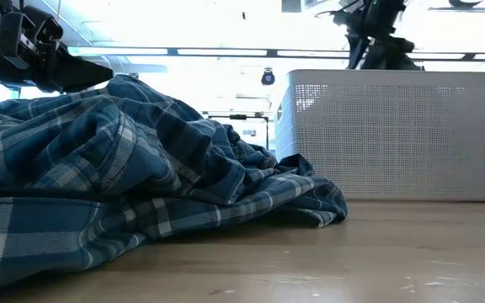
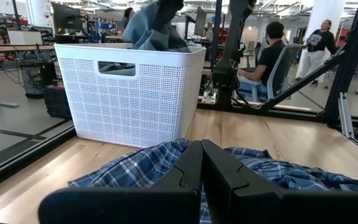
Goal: Sort clothes
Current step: Put the blue pants into the white laundry organizer
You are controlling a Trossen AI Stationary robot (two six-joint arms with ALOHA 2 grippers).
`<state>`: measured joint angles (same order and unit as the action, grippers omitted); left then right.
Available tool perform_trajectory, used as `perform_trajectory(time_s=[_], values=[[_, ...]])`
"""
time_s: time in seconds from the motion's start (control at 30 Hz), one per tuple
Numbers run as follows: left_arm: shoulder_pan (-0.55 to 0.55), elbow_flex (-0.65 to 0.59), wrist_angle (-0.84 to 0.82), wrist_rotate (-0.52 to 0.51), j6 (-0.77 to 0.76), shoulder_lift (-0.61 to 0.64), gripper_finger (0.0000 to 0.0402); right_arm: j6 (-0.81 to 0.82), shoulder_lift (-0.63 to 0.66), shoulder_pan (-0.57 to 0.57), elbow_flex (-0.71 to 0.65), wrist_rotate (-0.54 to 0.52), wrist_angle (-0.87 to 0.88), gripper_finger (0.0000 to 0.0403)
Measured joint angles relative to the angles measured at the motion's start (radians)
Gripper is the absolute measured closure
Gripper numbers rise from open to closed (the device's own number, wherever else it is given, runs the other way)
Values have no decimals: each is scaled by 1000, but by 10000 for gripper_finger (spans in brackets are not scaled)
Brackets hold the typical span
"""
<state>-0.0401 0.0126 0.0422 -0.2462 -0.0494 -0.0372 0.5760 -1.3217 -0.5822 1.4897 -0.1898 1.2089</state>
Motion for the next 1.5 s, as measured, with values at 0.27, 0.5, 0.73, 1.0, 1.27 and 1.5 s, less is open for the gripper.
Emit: perform_trajectory(time_s=[0.27,0.5,0.73,1.0,1.27,1.5], values=[[0,0,0,0,0,0,400,-51,0,9,28,664,14,267],[0,0,0,0,0,0,400,-130,0,41,28,84,11,269],[0,0,0,0,0,0,400,-25,1,-22,-24,-332,-93,270],[0,0,0,0,0,0,400,80,-95,-106,-400,-202,-385,270],[0,0,0,0,0,0,400,73,-223,-163,-575,-44,-550,270],[0,0,0,0,0,0,400,-66,-132,-155,-316,-72,-255,270]])
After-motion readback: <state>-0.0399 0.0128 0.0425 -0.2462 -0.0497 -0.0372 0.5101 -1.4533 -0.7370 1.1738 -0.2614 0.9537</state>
